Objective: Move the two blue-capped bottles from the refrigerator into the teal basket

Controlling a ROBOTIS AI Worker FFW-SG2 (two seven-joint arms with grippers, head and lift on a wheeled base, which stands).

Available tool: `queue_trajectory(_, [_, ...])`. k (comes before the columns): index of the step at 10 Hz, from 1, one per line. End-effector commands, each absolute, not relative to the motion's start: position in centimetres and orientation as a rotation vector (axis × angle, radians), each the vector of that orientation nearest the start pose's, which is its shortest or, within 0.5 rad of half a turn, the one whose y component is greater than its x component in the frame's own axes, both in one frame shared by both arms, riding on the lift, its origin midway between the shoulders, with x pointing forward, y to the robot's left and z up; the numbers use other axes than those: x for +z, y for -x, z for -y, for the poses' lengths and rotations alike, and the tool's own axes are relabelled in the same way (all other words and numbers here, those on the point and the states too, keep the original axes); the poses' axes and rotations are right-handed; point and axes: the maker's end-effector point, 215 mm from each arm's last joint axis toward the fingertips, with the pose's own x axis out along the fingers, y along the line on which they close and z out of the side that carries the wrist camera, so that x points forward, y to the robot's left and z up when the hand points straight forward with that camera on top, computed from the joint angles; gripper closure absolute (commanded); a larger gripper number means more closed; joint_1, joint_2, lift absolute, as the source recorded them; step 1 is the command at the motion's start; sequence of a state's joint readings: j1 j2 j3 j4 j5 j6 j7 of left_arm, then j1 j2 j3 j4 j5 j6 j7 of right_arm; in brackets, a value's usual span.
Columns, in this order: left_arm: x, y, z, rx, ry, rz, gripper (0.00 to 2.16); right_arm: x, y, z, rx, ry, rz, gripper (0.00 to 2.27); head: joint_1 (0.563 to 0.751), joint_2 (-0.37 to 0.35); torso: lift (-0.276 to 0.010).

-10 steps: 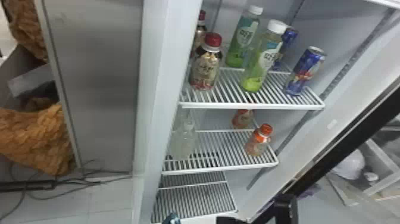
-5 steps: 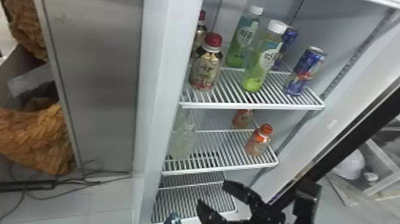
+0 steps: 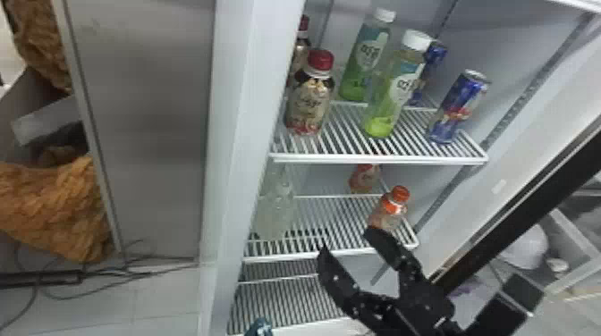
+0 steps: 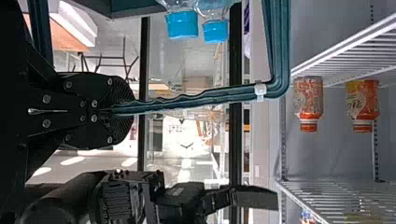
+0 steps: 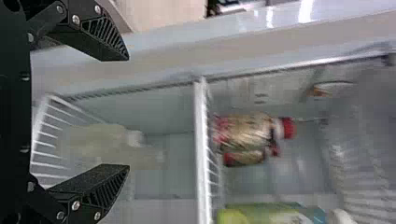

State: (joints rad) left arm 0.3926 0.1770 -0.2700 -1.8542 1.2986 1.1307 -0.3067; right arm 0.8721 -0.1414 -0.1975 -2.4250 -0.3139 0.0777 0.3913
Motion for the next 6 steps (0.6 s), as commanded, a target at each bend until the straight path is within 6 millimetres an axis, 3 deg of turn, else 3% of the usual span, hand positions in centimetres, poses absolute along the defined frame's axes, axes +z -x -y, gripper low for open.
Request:
queue_trajectory(1, [-40.7, -18.8, 9.9, -1.098, 1.217, -1.151, 1.14, -26.2, -34.2, 22.5, 0.325, -0.091, 0.017, 0.20, 0.695, -0.350, -0.141])
queue_trajectory(4, [-40.7, -18.8, 9.9, -1.098, 1.217, -1.151, 1.14, -24.8, -34.3, 23.8, 0.223, -0.098, 0.096, 0.16, 0.695, -0.350, -0.141])
queue_trajectory(6, [-40.8, -18.8, 9.9, -1.097, 1.213, -1.153, 1.14, -25.1, -34.6, 25.2, 0.159, -0.095, 0.146, 0.11, 0.695, -0.350, -0.141])
